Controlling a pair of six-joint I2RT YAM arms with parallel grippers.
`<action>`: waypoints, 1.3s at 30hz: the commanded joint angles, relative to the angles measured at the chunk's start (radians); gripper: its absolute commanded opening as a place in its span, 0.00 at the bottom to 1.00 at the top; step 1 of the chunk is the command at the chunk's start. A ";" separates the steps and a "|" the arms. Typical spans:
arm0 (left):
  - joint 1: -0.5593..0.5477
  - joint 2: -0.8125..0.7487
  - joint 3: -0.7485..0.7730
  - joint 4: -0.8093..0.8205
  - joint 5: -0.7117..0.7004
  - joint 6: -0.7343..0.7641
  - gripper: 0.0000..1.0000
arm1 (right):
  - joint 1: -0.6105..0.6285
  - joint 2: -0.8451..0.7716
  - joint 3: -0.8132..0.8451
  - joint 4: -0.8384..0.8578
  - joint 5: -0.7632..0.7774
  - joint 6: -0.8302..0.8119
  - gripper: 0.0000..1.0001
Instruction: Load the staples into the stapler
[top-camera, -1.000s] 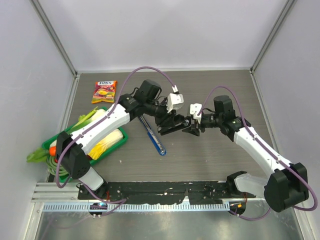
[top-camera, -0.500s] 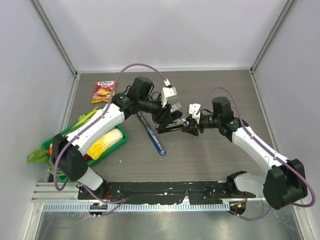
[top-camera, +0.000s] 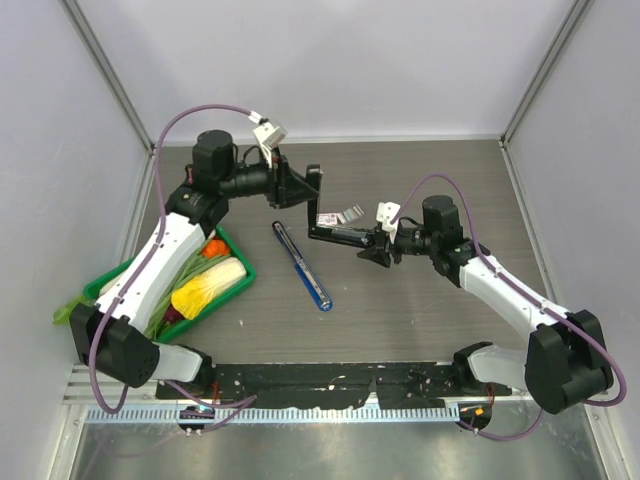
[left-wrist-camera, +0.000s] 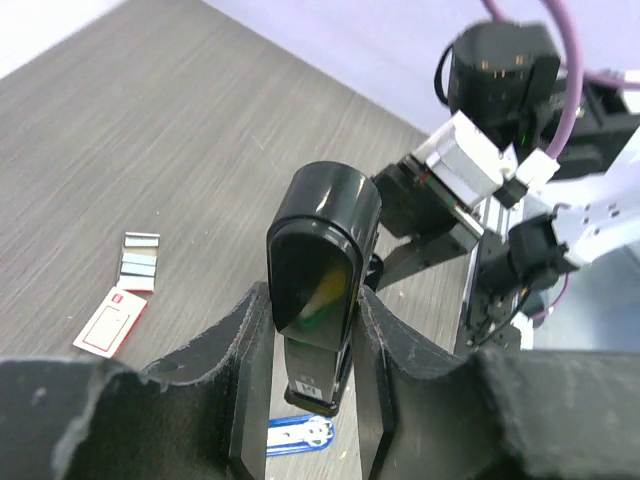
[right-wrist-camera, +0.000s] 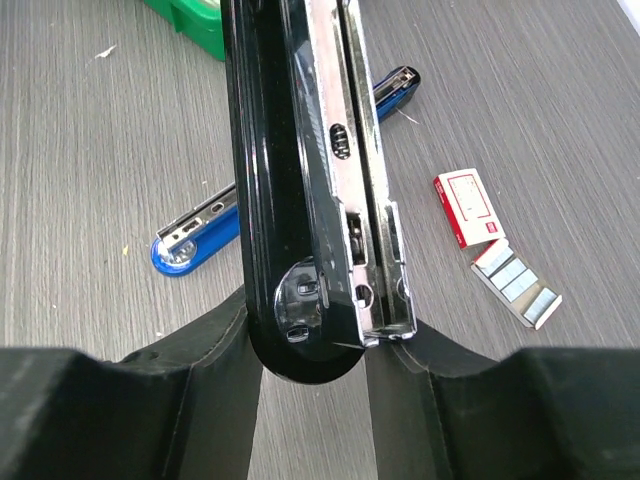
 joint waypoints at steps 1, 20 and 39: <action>0.085 -0.081 -0.045 0.363 -0.061 -0.212 0.00 | 0.024 -0.002 -0.031 0.087 0.017 0.095 0.30; 0.232 -0.139 -0.261 0.842 -0.009 -0.553 0.00 | 0.055 -0.059 0.022 -0.005 -0.049 0.093 0.63; 0.056 -0.113 -0.306 0.806 0.149 -0.455 0.00 | 0.107 0.021 0.139 0.430 -0.161 0.667 0.65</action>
